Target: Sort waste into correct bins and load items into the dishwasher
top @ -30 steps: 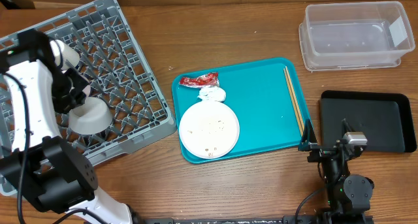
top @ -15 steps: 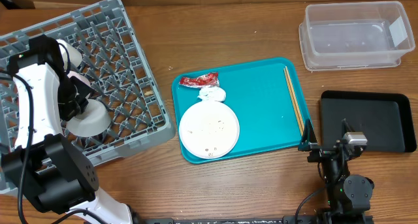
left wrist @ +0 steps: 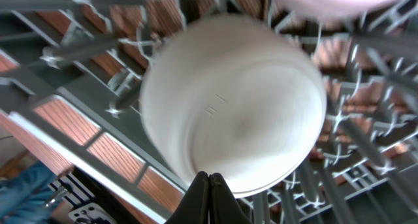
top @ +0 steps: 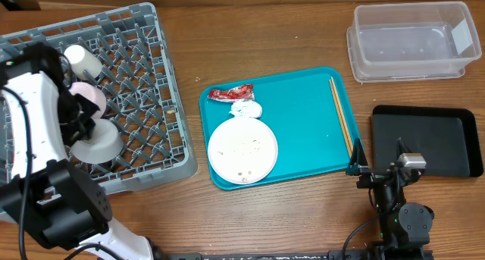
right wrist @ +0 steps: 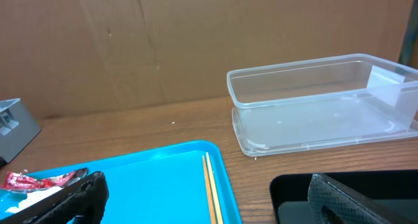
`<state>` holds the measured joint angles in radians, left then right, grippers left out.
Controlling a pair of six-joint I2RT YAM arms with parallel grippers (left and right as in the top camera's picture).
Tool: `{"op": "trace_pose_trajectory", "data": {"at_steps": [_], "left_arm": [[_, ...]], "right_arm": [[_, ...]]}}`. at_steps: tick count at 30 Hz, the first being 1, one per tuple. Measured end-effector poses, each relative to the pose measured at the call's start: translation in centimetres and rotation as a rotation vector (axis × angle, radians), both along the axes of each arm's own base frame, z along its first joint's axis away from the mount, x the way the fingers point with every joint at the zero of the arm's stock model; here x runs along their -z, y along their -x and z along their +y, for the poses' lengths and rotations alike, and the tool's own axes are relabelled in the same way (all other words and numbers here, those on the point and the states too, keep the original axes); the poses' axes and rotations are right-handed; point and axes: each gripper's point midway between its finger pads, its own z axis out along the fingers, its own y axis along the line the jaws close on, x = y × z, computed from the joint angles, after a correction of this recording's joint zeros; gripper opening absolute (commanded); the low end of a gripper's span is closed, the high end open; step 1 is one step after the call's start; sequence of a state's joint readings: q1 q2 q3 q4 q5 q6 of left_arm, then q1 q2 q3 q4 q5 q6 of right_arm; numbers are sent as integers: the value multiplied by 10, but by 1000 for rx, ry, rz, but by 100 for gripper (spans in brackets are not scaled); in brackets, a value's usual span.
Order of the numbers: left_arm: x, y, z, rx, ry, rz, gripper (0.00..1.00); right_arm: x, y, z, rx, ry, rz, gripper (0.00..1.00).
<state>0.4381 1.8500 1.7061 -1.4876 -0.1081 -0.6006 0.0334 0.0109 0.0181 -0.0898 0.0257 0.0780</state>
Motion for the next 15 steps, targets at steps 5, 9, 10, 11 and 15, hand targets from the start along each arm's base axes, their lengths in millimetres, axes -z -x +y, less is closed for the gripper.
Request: {"op": "trace_pose_trajectory", "data": {"at_steps": [5,9,10,11,15], "left_arm": [[-9,11,29,-126,-13,-29,4],[-9,28,53,-250,-19,-32,4],[-7,32,59,-283,-21,-33,4],[-5,35,62,-302,-21,-31,4],[14,40,62,-335,-5,-17,4]], "right_arm": [[0,0,0,0,0,0,100],[0,0,0,0,0,0,100],[0,0,0,0,0,0,100],[0,0,0,0,0,0,100],[0,0,0,0,0,0,100]]}}
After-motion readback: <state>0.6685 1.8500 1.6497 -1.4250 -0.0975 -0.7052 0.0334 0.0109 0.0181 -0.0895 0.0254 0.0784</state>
